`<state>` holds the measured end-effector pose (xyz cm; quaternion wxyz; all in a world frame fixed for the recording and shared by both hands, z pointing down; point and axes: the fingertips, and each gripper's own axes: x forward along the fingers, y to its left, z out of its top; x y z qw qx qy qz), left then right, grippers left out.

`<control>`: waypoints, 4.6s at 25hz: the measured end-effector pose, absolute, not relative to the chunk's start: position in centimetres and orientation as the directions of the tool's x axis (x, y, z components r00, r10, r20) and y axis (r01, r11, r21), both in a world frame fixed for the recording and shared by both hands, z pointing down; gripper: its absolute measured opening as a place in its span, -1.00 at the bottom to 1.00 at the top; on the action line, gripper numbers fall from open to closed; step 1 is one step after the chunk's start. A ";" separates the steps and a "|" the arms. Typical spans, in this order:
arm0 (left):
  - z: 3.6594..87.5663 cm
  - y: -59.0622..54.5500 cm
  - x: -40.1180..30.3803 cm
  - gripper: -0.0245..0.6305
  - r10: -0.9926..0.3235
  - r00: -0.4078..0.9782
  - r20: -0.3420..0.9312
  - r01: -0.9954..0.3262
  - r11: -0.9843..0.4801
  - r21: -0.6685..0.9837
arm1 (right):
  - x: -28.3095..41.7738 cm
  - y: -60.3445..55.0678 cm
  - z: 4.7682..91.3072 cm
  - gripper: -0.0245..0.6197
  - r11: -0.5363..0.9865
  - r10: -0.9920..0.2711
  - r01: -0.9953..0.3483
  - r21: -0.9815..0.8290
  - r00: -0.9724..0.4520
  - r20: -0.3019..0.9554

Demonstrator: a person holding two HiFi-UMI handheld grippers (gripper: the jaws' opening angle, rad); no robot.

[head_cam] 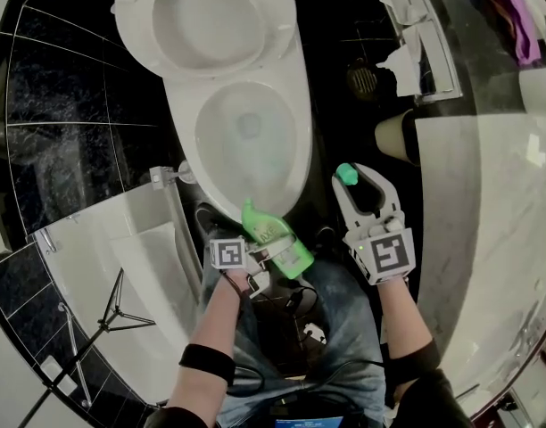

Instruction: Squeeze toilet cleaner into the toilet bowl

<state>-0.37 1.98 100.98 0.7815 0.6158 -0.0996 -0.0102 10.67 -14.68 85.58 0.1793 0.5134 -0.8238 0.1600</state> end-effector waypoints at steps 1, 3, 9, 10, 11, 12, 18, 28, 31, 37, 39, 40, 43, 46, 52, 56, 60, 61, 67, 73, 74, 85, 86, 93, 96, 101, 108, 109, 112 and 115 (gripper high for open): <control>101.0 2.0 0.0 -0.38 -0.128 0.981 0.147 -0.114 0.237 0.965 | 11.0 -14.5 85.5 -0.43 0.419 -0.790 -0.905 -0.077 -0.405 0.460; 100.9 2.0 0.5 -0.38 -0.110 0.982 0.156 -0.127 0.234 0.964 | 11.5 -14.2 85.3 -0.43 0.413 -0.793 -0.908 -0.074 -0.398 0.461; 100.5 0.0 0.5 -0.38 -0.072 0.959 0.274 -0.269 0.078 0.960 | 12.4 -13.9 84.3 -0.42 0.396 -0.801 -0.915 -0.078 -0.386 0.458; 100.3 -0.6 0.4 -0.37 -0.070 0.952 0.299 -0.297 0.037 0.954 | 12.4 -14.0 84.0 -0.42 0.396 -0.802 -0.915 -0.080 -0.387 0.454; 100.0 -1.1 0.3 -0.38 -0.073 0.943 0.324 -0.325 0.000 0.946 | 12.4 -14.0 83.7 -0.42 0.396 -0.803 -0.915 -0.082 -0.388 0.452; 99.8 -1.7 0.0 -0.37 -0.080 0.934 0.348 -0.351 -0.033 0.936 | 12.3 -14.1 83.4 -0.42 0.398 -0.804 -0.914 -0.083 -0.391 0.449; 97.7 -4.2 -1.4 -0.37 -0.107 0.866 0.488 -0.499 -0.222 0.838 | 11.5 -14.6 80.6 -0.42 0.415 -0.800 -0.905 -0.097 -0.414 0.435; 88.3 -8.0 -2.3 -0.36 -0.252 0.763 0.595 -0.624 -0.526 0.578 | 10.3 -15.1 74.0 -0.42 0.471 -0.778 -0.875 -0.114 -0.473 0.413; 85.3 -9.3 -2.8 -0.36 -0.308 0.725 0.616 -0.657 -0.576 0.487 | 9.5 -15.1 71.8 -0.42 0.494 -0.763 -0.858 -0.140 -0.505 0.403; 78.2 -11.3 -3.9 -0.36 -0.428 0.656 0.621 -0.717 -0.612 0.335 | 8.5 -14.4 67.5 -0.42 0.523 -0.730 -0.817 -0.242 -0.577 0.367; 75.9 -11.6 -3.9 -0.36 -0.454 0.643 0.617 -0.725 -0.619 0.301 | 8.4 -14.2 66.1 -0.42 0.534 -0.721 -0.800 -0.274 -0.601 0.346; 74.6 -11.8 -3.9 -0.36 -0.463 0.639 0.614 -0.727 -0.624 0.285 | 8.4 -14.2 65.3 -0.42 0.544 -0.717 -0.791 -0.280 -0.612 0.335; 71.3 -11.8 -4.2 -0.35 -0.504 0.618 0.603 -0.741 -0.631 0.232 | 8.3 -14.0 63.1 -0.42 0.580 -0.708 -0.767 -0.276 -0.642 0.295; 67.9 -11.0 -5.0 -0.35 -0.555 0.585 0.591 -0.767 -0.615 0.182 | 8.1 -13.0 60.2 -0.41 0.610 -0.685 -0.736 -0.295 -0.676 0.270; 59.8 -7.3 -5.8 -0.35 -0.619 0.534 0.576 -0.804 -0.582 0.121 | 7.6 -10.0 53.6 -0.43 0.694 -0.624 -0.654 -0.302 -0.755 0.201; 55.3 -4.9 -6.5 -0.34 -0.642 0.525 0.559 -0.806 -0.585 0.086 | 6.5 -7.4 51.2 -0.43 0.725 -0.584 -0.618 -0.306 -0.786 0.202; 52.5 -3.3 -8.1 -0.34 -0.650 0.527 0.548 -0.797 -0.602 0.051 | 4.9 -5.3 50.1 -0.43 0.733 -0.577 -0.624 -0.272 -0.782 0.237; 52.0 -2.9 -8.6 -0.34 -0.650 0.529 0.546 -0.793 -0.608 0.044 | 4.4 -4.8 49.9 -0.42 0.735 -0.573 -0.625 -0.261 -0.779 0.254; 50.6 -1.5 -12.0 -0.34 -0.628 0.548 0.552 -0.762 -0.647 0.020 | 1.8 -2.5 49.7 -0.42 0.726 -0.575 -0.647 -0.233 -0.757 0.312; 49.8 -0.1 -14.4 -0.34 -0.613 0.582 0.535 -0.737 -0.675 0.027 | -0.9 -1.0 49.7 -0.41 0.713 -0.584 -0.661 -0.235 -0.745 0.323; 49.8 0.2 -14.6 -0.34 -0.614 0.583 0.531 -0.737 -0.675 0.029 | -1.4 -0.7 49.7 -0.41 0.713 -0.579 -0.659 -0.239 -0.746 0.329; 49.9 2.1 -17.1 -0.34 -0.622 0.573 0.533 -0.750 -0.660 0.036 | -3.1 0.4 49.9 -0.41 0.723 -0.563 -0.653 -0.227 -0.746 0.354; 49.9 2.2 -17.1 -0.34 -0.620 0.576 0.532 -0.751 -0.659 0.045 | -3.0 0.5 49.9 -0.41 0.721 -0.564 -0.654 -0.229 -0.745 0.355; 49.7 2.7 -16.2 -0.34 -0.602 0.607 0.519 -0.727 -0.684 0.056 | -2.5 0.6 50.0 -0.41 0.725 -0.566 -0.654 -0.215 -0.744 0.355; 49.6 2.7 -15.8 -0.34 -0.599 0.610 0.519 -0.722 -0.689 0.053 | -2.1 0.7 50.0 -0.41 0.726 -0.566 -0.654 -0.213 -0.743 0.356; 49.7 2.8 -15.4 -0.34 -0.593 0.609 0.527 -0.717 -0.695 0.047 | -1.4 0.8 50.2 -0.41 0.720 -0.565 -0.658 -0.221 -0.741 0.363; 49.6 3.7 -14.4 -0.34 -0.517 0.670 0.533 -0.652 -0.753 0.091 | -2.2 0.5 47.7 -0.41 0.765 -0.523 -0.576 -0.289 -0.817 0.243; 49.5 3.8 -14.2 -0.34 -0.500 0.685 0.529 -0.635 -0.766 0.099 | -2.7 0.5 46.7 -0.41 0.781 -0.504 -0.544 -0.306 -0.839 0.205; 49.0 4.3 -13.5 -0.34 -0.448 0.728 0.519 -0.577 -0.809 0.112 | -4.7 0.7 43.0 -0.41 0.842 -0.415 -0.425 -0.332 -0.904 0.105; 48.4 4.8 -12.7 -0.34 -0.374 0.771 0.516 -0.497 -0.860 0.119 | -6.3 0.7 39.5 -0.41 0.906 -0.317 -0.307 -0.290 -0.948 0.013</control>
